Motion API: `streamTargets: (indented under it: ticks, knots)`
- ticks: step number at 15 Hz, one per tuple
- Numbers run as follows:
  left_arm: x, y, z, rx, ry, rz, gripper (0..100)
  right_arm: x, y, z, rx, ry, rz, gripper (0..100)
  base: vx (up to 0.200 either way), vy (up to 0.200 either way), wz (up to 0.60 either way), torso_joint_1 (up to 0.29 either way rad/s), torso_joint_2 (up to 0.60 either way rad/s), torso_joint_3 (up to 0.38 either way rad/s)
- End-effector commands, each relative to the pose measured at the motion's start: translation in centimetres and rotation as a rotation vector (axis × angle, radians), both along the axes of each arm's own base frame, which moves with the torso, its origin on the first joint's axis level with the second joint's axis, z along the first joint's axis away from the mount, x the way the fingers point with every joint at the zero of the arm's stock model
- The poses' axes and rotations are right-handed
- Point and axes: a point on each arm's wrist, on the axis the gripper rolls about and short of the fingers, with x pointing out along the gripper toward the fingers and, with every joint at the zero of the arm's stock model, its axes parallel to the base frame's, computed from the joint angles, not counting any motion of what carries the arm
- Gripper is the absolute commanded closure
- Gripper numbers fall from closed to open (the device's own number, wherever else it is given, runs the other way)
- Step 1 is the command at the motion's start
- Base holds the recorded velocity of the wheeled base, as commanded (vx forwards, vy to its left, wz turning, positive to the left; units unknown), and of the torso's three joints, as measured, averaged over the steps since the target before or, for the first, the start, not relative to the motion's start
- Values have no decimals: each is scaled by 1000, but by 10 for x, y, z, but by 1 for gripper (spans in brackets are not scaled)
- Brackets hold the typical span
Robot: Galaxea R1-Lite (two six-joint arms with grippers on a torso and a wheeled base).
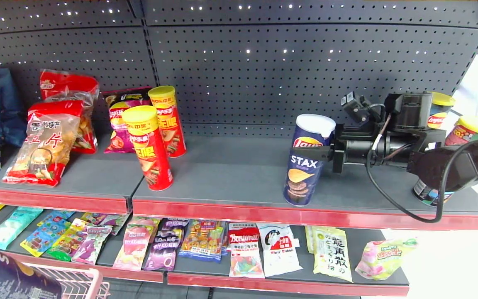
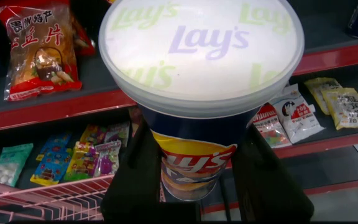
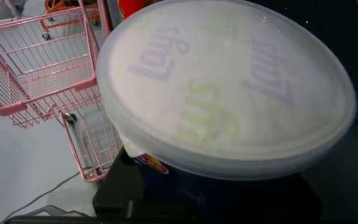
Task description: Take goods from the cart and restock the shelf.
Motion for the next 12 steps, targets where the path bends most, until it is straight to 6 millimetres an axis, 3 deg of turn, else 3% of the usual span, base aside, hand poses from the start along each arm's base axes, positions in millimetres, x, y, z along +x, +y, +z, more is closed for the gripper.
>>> streamTargets:
  ticks: [1,11,12]
  knots:
    - [0,0,0,0,-1,1,100,0,0,-1,0,3,3,100,0,0,0,0,0,0]
    - [-1,0,0,-1,-6,2,100,-2,1,-5,-15,-6,7,100,0,0,0,0,0,0]
    - [-1,0,0,-1,-6,2,100,-3,1,-8,-20,-3,10,0,0,0,0,0,0,0]
